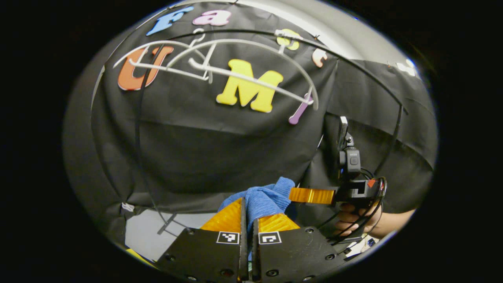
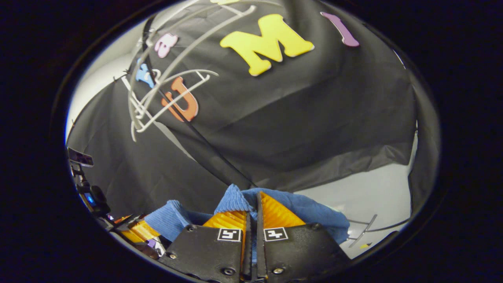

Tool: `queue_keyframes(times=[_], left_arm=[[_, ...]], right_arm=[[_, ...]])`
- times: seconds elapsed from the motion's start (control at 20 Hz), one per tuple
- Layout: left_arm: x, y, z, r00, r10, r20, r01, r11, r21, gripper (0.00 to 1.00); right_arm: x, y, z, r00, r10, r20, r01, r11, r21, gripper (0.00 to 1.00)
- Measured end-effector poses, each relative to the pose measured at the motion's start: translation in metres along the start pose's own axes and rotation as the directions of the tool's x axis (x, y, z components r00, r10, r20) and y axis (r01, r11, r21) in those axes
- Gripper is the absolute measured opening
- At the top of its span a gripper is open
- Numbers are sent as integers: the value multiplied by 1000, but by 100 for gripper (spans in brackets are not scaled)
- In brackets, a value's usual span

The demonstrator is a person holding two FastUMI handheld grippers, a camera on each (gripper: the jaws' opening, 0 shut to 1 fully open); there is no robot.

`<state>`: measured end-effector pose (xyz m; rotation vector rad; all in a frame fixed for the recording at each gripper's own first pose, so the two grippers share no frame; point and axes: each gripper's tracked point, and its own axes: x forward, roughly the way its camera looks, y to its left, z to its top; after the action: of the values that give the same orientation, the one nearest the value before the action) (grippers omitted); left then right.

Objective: Grasp the clothes on the hanger with both hands and then place them into the laundry hamper below.

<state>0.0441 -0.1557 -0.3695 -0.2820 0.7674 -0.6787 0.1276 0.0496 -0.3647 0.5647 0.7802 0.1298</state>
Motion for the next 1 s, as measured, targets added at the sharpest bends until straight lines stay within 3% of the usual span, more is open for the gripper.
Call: queue_keyframes(times=[0.25, 0.35, 0.4, 0.45, 0.5, 0.55, 0.7, 0.75, 0.8, 0.95, 1.0], left_arm=[[30, 33, -74, 983, 85, -165, -98, 993, -72, 4], [39, 56, -101, 956, 169, -239, -187, 981, -58, 4], [44, 60, -112, 940, 188, -285, -212, 975, -58, 5], [50, 63, -129, 915, 207, -347, -242, 968, -61, 14], [45, 66, -141, 878, 232, -418, -283, 957, -66, 29], [40, 62, -148, 850, 237, -471, -308, 948, -78, 43], [22, 60, -146, 847, 243, -473, -323, 942, -93, 86], [19, 64, -146, 845, 260, -468, -331, 941, -75, 100], [15, 68, -142, 843, 277, -461, -338, 940, -54, 95], [-6, 70, -114, 851, 319, -416, -351, 936, 0, 97], [-17, 67, -98, 859, 334, -388, -356, 934, 16, 92]], right_arm=[[39, -54, -48, 982, -121, -145, 121, 993, -6, 9], [57, -75, -74, 956, -179, -234, 176, 984, -36, 10], [61, -86, -88, 931, -215, -294, 206, 977, -62, 15], [59, -96, -100, 903, -263, -341, 243, 965, -102, 20], [57, -99, -105, 890, -284, -357, 255, 959, -127, 35], [55, -102, -103, 885, -298, -358, 263, 954, -145, 38], [37, -120, -94, 868, -380, -320, 318, 920, -229, 75], [26, -121, -86, 872, -394, -290, 329, 911, -248, 75], [14, -118, -74, 880, -399, -257, 335, 906, -260, 75], [-16, -94, -43, 912, -391, -126, 345, 895, -282, 76], [-30, -82, -28, 919, -387, -71, 353, 890, -288, 76]])
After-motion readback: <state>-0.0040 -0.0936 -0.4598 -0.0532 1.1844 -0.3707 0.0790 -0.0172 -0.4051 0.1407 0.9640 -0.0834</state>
